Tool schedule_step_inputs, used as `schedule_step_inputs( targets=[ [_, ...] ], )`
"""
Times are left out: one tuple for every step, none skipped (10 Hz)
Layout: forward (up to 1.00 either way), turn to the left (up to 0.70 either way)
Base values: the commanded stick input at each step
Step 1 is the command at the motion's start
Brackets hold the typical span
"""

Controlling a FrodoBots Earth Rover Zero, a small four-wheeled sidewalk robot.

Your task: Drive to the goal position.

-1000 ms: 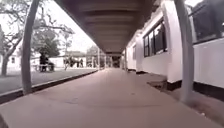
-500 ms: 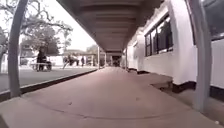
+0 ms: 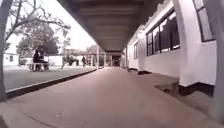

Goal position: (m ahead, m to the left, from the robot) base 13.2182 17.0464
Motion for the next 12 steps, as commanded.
schedule_step_inputs(
  targets=[
    [0.70, 0.00],
    [0.70, 0.00],
    [0.70, 0.00],
    [0.70, 0.00],
    [0.70, 0.00],
    [0.70, 0.00],
    [0.70, 0.00],
    [0.70, 0.00],
    [0.70, 0.00],
    [0.70, 0.00],
    [0.70, 0.00],
    [0.70, 0.00]
  ],
)
